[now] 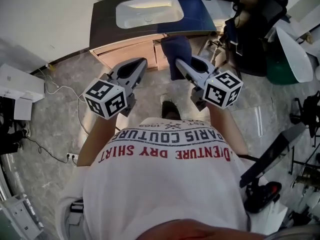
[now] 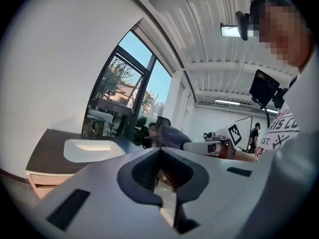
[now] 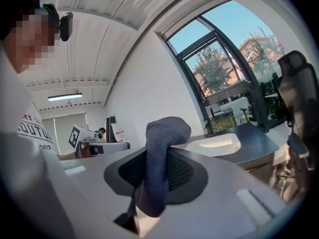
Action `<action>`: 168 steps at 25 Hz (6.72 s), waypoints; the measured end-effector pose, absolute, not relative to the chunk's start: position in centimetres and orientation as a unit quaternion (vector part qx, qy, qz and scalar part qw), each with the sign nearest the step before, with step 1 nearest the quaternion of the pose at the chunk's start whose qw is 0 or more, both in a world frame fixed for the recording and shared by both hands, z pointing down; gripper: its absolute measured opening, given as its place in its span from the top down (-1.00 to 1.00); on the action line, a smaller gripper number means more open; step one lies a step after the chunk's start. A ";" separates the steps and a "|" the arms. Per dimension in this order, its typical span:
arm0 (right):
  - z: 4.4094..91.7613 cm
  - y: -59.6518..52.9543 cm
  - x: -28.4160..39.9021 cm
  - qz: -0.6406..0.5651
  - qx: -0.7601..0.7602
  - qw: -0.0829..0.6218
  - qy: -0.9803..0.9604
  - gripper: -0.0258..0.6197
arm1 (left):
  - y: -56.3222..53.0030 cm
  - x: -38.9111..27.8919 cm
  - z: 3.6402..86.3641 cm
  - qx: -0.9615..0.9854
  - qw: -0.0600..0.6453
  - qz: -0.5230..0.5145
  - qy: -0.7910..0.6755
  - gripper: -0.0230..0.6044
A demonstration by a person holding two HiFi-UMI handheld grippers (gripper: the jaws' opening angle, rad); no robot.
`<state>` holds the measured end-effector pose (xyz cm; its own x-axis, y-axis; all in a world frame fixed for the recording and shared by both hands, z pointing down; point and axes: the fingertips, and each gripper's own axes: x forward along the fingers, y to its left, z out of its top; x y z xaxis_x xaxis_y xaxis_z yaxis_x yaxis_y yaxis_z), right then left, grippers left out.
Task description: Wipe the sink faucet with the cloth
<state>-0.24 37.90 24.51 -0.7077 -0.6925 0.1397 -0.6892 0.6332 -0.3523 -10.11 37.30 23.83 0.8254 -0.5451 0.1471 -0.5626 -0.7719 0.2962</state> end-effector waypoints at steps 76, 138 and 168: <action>41.4 -27.1 -0.8 -0.305 -0.325 -0.199 0.873 0.66 | -14.6 -8.1 38.0 0.884 0.286 0.065 -0.364 0.92; 32.7 -33.4 3.5 -0.162 -0.452 -0.084 0.873 0.67 | -18.6 -7.9 37.2 0.892 0.294 0.071 -0.336 0.92; 51.7 -35.6 2.0 -0.267 -0.445 -0.213 0.828 0.69 | -21.9 -8.9 42.1 0.874 0.324 0.106 -0.348 0.92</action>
<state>2.02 -35.60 51.74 -0.5126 -0.6224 0.5914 -0.8508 0.4607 -0.2527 -8.86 -21.89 42.13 0.7359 -0.5393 0.4094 -0.6759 -0.5488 0.4919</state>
